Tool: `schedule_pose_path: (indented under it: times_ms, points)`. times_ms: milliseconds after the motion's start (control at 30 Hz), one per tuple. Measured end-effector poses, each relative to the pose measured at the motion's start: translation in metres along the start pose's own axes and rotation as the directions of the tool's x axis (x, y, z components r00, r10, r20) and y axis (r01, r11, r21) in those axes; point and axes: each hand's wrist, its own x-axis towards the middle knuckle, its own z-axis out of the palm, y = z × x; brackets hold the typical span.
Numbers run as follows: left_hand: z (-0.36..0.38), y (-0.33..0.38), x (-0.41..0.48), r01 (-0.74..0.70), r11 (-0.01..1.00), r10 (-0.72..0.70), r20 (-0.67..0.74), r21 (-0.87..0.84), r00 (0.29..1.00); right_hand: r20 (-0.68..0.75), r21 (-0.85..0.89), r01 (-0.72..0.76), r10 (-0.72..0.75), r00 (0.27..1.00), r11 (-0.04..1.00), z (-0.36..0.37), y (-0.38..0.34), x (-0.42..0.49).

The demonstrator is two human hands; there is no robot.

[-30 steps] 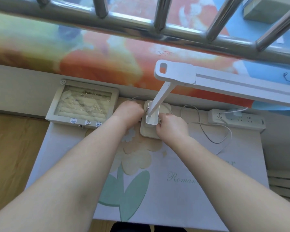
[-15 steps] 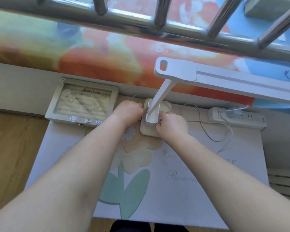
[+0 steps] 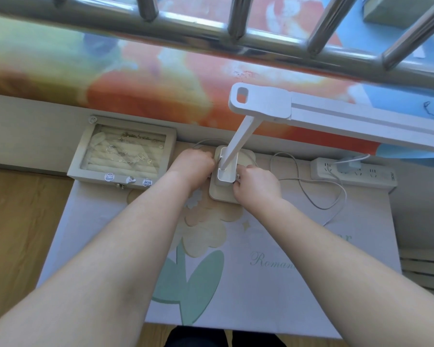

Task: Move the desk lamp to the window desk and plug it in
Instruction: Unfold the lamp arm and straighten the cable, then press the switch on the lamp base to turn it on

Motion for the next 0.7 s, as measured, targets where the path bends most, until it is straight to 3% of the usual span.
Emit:
schedule_pose_path:
  times_ms: [133,200,367,533,600,700]
  points:
    - [0.0,0.004,0.0,0.119,0.973,-0.122,-0.003,-0.199,0.993,0.02,0.012,0.002,-0.002,1.0,1.0,-0.002,0.001,-0.005]
    - [0.0,0.007,-0.002,0.214,0.899,-0.231,0.002,-0.381,0.973,0.03,0.041,-0.003,0.002,1.0,0.999,-0.003,0.001,-0.007]
    - [-0.007,0.017,-0.012,0.341,0.49,-0.476,0.081,-0.802,0.876,0.033,0.222,-0.068,0.062,0.998,0.973,-0.002,0.008,-0.015]
    - [-0.023,0.025,-0.027,0.314,0.178,-0.551,0.17,-0.933,0.817,0.042,0.252,-0.124,0.117,0.992,0.96,0.001,0.024,-0.022]
    - [-0.029,0.029,-0.029,0.311,0.122,-0.556,0.195,-0.942,0.808,0.058,0.258,-0.142,0.132,0.99,0.956,0.002,0.029,-0.023]
    - [-0.038,0.035,-0.03,0.309,0.13,-0.558,0.188,-0.942,0.808,0.088,0.258,-0.138,0.119,0.989,0.956,0.003,0.033,-0.027]
